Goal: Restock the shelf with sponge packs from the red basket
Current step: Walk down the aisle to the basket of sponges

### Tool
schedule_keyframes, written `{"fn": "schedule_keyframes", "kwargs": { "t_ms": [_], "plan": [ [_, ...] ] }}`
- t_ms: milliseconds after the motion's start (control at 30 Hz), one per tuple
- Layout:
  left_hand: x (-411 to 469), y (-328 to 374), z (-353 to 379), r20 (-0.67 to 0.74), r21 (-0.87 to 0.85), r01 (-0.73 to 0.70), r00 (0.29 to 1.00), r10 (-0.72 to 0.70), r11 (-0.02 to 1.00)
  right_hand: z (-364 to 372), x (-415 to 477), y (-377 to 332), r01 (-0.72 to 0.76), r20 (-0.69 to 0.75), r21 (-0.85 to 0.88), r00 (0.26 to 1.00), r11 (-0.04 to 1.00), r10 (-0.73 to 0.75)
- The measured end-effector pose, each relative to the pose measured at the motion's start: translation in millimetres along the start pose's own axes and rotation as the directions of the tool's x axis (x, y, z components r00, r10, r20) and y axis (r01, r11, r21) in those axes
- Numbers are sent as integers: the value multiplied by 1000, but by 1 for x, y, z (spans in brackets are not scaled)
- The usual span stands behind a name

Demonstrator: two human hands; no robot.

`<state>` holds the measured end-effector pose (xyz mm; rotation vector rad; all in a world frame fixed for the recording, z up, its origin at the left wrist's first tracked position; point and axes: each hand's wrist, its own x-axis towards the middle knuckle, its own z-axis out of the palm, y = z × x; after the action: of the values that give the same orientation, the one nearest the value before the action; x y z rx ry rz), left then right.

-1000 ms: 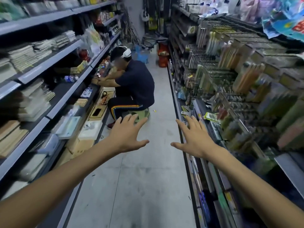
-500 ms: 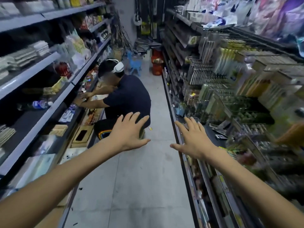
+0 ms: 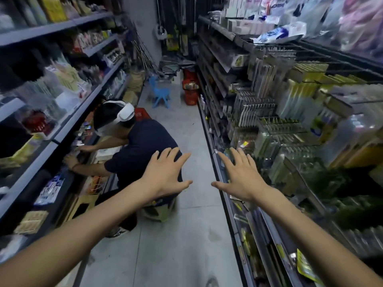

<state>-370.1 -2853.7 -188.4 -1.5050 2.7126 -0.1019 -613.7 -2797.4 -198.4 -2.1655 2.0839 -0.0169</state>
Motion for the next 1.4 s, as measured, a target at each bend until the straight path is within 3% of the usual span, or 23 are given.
{"fn": "schedule_keyframes", "kwargs": {
  "t_ms": [267,533,767,833,900,1400],
  "plan": [
    [178,-43,-14,4,-25,69,998,-69,997,-32,182,59,30,39,73,999,997,-33],
    [322,-100,9,75,-12,126,989,-125,992,-32,356,97,74,5,-28,997,997,-74],
    [456,-173,29,102,18,149,983,-150,989,-35,509,103,88,35,-19,996,996,-87],
    [529,-217,34,116,-4,186,976,-185,982,-42,596,107,87,49,-5,995,996,-86],
    [550,-231,31,119,4,182,976,-181,983,-52,616,107,102,59,-5,993,995,-101],
    [865,-390,41,3,22,238,971,-238,971,-84,981,156,112,2,51,994,992,-112]
  ]
}}
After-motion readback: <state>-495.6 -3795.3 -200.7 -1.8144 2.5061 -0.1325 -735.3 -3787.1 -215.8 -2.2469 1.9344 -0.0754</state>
